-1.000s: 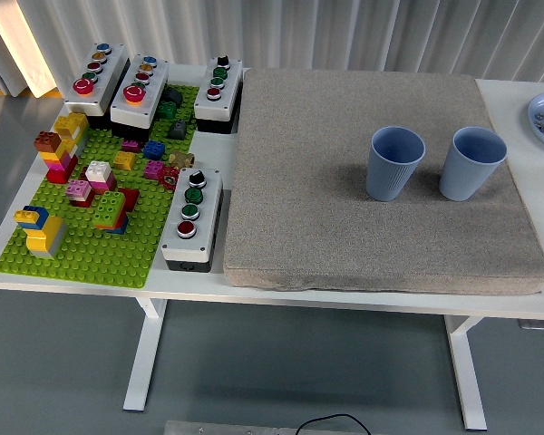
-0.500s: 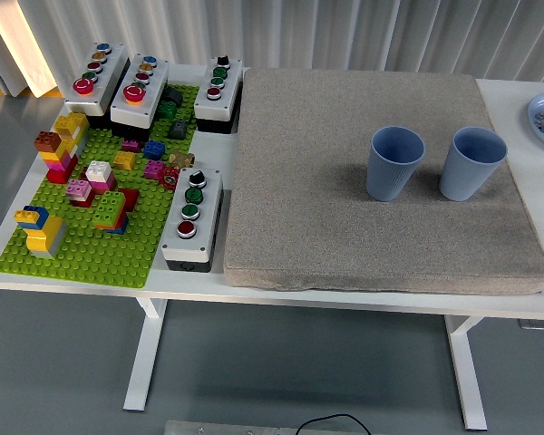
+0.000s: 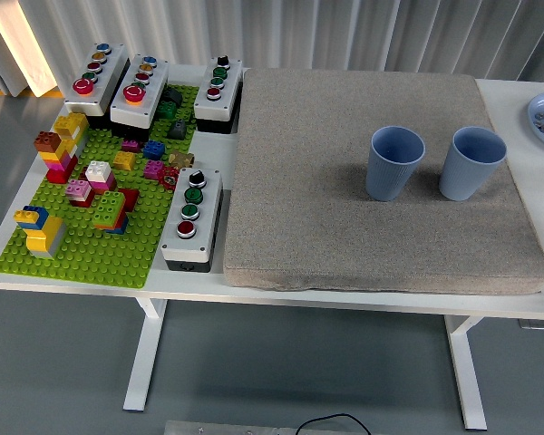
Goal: Pick cup pour cup place
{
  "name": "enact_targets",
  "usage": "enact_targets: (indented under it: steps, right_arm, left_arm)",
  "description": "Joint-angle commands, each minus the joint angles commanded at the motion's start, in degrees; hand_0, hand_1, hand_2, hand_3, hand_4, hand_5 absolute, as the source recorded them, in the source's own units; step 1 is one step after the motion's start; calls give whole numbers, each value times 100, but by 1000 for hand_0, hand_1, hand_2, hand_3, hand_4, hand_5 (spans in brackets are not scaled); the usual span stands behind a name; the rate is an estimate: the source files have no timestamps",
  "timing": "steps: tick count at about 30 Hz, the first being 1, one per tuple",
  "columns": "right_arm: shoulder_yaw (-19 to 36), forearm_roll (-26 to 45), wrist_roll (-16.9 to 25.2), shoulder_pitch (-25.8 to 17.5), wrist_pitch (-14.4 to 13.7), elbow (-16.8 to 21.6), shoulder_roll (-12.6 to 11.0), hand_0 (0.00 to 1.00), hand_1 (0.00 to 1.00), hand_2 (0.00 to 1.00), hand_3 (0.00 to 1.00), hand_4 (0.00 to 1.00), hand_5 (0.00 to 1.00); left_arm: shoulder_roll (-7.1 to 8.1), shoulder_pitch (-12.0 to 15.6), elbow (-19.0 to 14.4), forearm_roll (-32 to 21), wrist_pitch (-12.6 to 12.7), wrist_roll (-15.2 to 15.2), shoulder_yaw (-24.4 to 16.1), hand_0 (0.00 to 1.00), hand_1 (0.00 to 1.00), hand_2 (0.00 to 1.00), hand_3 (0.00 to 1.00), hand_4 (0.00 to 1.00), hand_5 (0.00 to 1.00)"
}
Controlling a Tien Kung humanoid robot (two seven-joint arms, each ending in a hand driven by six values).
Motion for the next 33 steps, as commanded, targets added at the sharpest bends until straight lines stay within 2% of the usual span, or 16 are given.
enact_targets:
  steps: [4,5,10,11,13,16,17,23,33]
  right_arm:
    - [16,-165,-42,-102,219,-47,69,855,772,795,845,780,450]
    - [22,-258,-66,-135,298,-49,94,874,807,854,872,795,374]
    - [112,-836,-209,-213,621,-19,142,874,807,854,872,795,374]
    - [129,-978,-247,-221,693,-18,136,892,842,902,936,829,252]
    - [143,-1113,-269,-226,757,-22,127,892,842,902,936,829,252]
    - [209,-1457,-325,-232,1011,-43,120,892,842,902,936,829,252]
    - [205,-1514,-313,-235,1033,-40,119,905,865,963,978,854,170]
    - [156,-1682,-318,-205,1135,-35,127,911,871,976,994,856,160]
    - [87,-1700,-358,-102,1130,-68,174,915,873,985,998,860,147]
  left_arm:
    - [-3,0,0,-20,0,-2,22,743,797,855,646,546,933]
    - [-2,1,0,-24,-3,-2,37,742,797,855,646,546,934]
    - [-1,9,0,-52,-4,-7,65,742,797,855,646,546,934]
    - [-1,11,0,-57,-5,-6,71,742,796,855,646,546,934]
    - [0,12,0,-60,-7,-5,78,742,796,855,646,546,934]
    - [1,13,0,-63,-18,-3,93,742,796,855,646,546,934]
    - [1,15,0,-69,-21,-3,98,742,795,856,646,546,934]
    - [-2,11,0,-73,-24,-4,102,742,795,855,646,546,935]
    - [-10,-9,0,-58,-29,0,98,742,796,855,647,546,937]
